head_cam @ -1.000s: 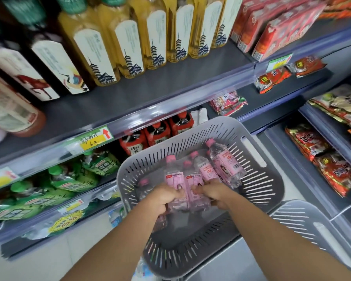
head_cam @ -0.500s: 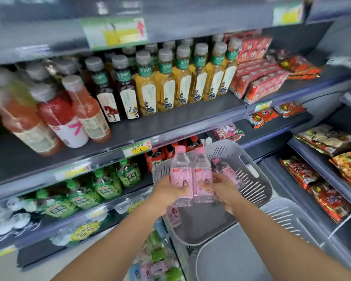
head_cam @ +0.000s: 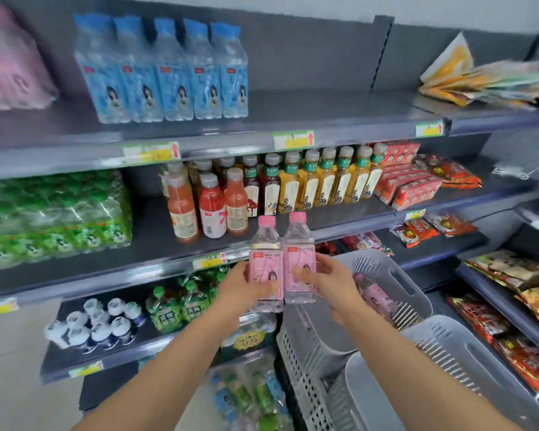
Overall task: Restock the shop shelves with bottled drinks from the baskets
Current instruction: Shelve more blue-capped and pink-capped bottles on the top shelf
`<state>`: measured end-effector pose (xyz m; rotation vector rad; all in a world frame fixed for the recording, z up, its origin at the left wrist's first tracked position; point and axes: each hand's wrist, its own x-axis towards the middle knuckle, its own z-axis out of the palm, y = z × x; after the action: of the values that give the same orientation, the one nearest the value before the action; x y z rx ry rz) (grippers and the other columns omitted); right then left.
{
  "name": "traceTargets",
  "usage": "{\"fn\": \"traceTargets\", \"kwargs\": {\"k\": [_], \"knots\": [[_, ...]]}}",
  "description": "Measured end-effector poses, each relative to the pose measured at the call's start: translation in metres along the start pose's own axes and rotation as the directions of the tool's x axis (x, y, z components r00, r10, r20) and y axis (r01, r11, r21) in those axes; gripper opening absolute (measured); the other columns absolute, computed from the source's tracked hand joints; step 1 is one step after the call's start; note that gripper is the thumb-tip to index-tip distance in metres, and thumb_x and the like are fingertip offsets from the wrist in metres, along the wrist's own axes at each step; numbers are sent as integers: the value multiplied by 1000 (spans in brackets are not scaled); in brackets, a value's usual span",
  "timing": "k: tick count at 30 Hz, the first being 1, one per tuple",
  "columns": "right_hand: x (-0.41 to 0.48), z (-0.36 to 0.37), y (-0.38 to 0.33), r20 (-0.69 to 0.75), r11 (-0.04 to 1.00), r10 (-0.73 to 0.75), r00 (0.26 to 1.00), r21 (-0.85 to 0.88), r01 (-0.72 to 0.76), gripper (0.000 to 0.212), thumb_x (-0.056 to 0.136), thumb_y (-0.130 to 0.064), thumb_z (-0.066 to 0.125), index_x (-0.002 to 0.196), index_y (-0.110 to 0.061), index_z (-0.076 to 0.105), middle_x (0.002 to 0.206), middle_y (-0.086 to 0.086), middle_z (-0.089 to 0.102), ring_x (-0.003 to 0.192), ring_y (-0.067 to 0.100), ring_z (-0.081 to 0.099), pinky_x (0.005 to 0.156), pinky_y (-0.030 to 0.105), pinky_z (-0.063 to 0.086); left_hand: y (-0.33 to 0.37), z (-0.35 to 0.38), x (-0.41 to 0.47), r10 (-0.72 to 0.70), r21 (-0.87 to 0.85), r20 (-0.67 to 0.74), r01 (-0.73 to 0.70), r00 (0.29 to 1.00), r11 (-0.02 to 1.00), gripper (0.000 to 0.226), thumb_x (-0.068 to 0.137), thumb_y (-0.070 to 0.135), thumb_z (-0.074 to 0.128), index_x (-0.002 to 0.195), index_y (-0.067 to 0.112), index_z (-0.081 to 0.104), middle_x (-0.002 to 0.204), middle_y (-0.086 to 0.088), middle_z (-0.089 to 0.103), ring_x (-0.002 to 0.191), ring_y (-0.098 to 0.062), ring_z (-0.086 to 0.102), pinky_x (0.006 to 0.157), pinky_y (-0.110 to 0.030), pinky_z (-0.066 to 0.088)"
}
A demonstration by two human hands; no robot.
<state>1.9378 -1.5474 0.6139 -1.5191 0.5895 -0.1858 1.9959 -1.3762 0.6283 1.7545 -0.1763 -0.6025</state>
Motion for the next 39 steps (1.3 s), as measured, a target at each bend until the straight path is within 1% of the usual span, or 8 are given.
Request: {"fn": "traceTargets", "kwargs": {"k": [4, 11, 15, 19, 23, 27, 31, 39], "knots": [[-31, 42, -30, 44, 993, -111, 993, 32, 109, 44, 76, -17, 80, 117, -14, 63, 106, 0, 70, 89, 10, 65, 61, 12, 47, 9, -42, -39, 78, -89, -86, -86, 993, 992, 39, 78, 18, 78, 112, 21, 59, 106, 4, 67, 93, -10, 62, 76, -26, 46], [-52, 108, -80, 164, 965, -254, 953, 114, 238, 40, 74, -17, 82, 112, -19, 66, 104, -2, 72, 97, 13, 67, 74, 22, 52, 38, -103, -88, 218, -136, -302, -268, 928, 954, 35, 76, 12, 79, 97, 34, 62, 93, 14, 70, 79, 2, 66, 63, -13, 47], [-56, 141, -111, 248, 940, -334, 909, 159, 302, 40, 74, -15, 82, 110, -21, 67, 103, -4, 73, 94, 11, 68, 78, 25, 55, 59, -133, -108, 251, -133, -425, -334, 870, 933, 38, 75, 11, 79, 106, 26, 65, 93, 12, 71, 75, 4, 66, 57, -6, 47], [-61, 170, -135, 340, 924, -378, 861, 197, 328, 36, 73, -10, 81, 105, -22, 68, 99, -3, 75, 94, 15, 70, 85, 33, 56, 71, -161, -124, 238, -149, -512, -358, 825, 922, 50, 74, 10, 80, 120, 18, 62, 104, 5, 72, 94, -11, 68, 85, -26, 51], [-67, 199, -153, 392, 909, -415, 821, 199, 365, 38, 73, -9, 81, 108, -18, 69, 99, -2, 75, 95, 16, 70, 88, 38, 56, 78, -187, -138, 255, -134, -583, -401, 772, 906, 49, 74, 10, 80, 118, 21, 61, 104, 5, 70, 91, -10, 67, 70, -18, 48], [-71, 230, -169, 428, 898, -440, 789, 193, 395, 30, 74, -10, 81, 97, -25, 68, 94, -7, 74, 88, 10, 69, 70, 21, 53, 84, -220, -145, 258, -115, -626, -414, 736, 903, 42, 74, 8, 79, 110, 21, 63, 98, 6, 70, 84, -6, 66, 72, -19, 49], [-65, 270, -184, 448, 895, -445, 776, 200, 398, 38, 73, -9, 81, 106, -20, 66, 98, -5, 73, 91, 9, 68, 71, 19, 52, 89, -264, -144, 263, -112, -644, -428, 718, 897, 42, 75, 6, 77, 113, 16, 62, 99, 4, 70, 86, -7, 65, 66, -17, 45], [-32, 378, -222, 384, 869, -495, 780, 206, 450, 49, 69, -12, 85, 113, -17, 63, 103, -1, 72, 95, 16, 68, 77, 29, 55, 95, -379, -111, 310, -63, -650, -455, 694, 888, 56, 71, 12, 82, 122, 14, 60, 105, 0, 70, 93, -16, 67, 79, -29, 51]]}}
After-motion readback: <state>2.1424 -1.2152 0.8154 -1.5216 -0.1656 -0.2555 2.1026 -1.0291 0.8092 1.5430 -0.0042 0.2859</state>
